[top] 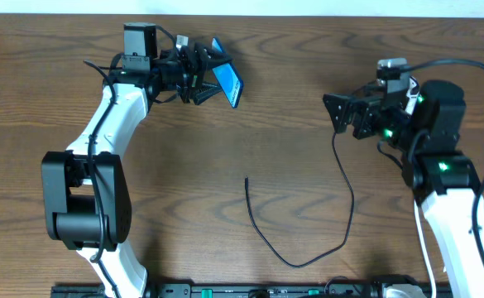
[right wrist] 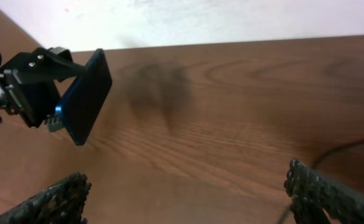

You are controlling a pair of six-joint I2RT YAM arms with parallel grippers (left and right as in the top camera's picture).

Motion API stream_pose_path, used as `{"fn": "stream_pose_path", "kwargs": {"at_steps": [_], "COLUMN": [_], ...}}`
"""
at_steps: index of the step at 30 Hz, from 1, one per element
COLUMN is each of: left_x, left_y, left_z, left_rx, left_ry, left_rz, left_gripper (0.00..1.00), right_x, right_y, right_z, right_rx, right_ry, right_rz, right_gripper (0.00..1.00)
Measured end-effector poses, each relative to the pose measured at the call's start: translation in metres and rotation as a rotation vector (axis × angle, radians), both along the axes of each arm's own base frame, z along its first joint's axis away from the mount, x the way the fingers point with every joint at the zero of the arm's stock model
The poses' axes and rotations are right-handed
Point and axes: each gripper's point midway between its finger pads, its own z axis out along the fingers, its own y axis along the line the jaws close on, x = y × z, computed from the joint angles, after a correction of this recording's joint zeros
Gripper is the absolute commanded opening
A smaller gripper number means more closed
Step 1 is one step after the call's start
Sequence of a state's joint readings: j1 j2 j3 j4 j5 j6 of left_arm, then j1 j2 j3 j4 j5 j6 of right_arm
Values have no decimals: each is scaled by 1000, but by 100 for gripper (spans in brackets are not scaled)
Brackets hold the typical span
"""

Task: Plug charger to phone and switch on socket
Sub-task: 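Raise the right arm and swing the right gripper toward the phone, then bring the open right gripper to the phone's bottom edge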

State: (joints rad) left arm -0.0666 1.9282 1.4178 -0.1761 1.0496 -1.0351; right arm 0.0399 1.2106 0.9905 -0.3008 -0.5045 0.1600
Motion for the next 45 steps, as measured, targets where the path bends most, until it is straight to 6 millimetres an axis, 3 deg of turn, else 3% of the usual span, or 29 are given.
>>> {"fn": "stream_pose_path", "kwargs": {"at_steps": [8,20,32,45], "left_x": [5,-2,-3,2], "left_y": [0,-35,-31,-25], "left_z": [-4,2,38,38], "left_rx": [30,55,62,68], "left_ry": [10,-9,-81,-41], "left_rz": [41,20,70,136], "left_gripper": [7,7,7,7], "right_x": [1,-18,-15,-12], "right_y": [32,76,77,76], "right_z": [-17,-10,-8,-7], "right_rx": [74,80,62,67], "right_ry": [58,17,-7,-9], "right_rz": [159,334,331,311], "right_gripper": [99,99,99,99]}}
